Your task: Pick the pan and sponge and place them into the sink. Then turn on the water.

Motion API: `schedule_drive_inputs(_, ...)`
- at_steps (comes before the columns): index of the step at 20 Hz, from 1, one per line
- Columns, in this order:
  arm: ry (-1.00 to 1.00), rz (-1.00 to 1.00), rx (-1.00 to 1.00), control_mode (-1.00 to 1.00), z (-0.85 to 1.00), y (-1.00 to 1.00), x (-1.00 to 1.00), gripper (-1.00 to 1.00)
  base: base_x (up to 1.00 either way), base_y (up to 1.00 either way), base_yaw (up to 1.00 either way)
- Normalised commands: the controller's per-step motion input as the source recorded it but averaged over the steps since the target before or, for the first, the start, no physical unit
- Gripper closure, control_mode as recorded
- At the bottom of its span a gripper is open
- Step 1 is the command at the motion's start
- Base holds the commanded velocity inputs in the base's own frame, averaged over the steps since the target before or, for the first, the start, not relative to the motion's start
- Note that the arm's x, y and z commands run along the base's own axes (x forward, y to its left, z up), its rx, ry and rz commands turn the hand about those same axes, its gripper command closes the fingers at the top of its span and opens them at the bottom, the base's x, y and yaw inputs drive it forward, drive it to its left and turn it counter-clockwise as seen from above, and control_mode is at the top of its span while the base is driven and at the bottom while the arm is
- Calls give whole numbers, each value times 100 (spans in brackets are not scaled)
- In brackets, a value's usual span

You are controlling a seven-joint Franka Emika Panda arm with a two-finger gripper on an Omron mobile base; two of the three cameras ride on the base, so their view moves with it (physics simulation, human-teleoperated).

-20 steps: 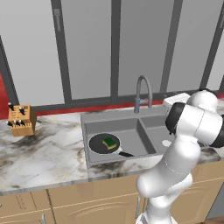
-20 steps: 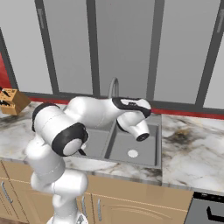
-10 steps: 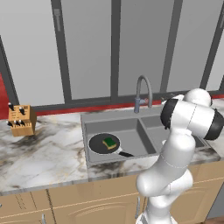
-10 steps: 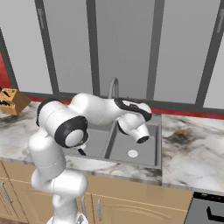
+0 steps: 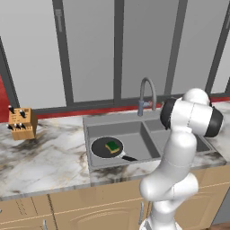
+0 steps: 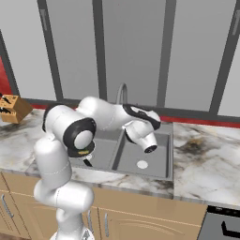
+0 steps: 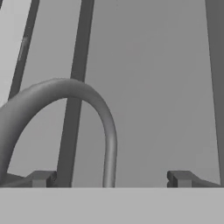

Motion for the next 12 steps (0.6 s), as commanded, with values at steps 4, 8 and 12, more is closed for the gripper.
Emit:
schedule_drive_inputs(4,4,-3,-4,-100,-11,0,35,-100,0,0,0)
schedule_drive_inputs(8,5,-2,-3,-100,-13,0,34,-100,0,0,0)
schedule_drive_inputs(12,4,0,2,-100,-15,-2,24,-100,0,0,0)
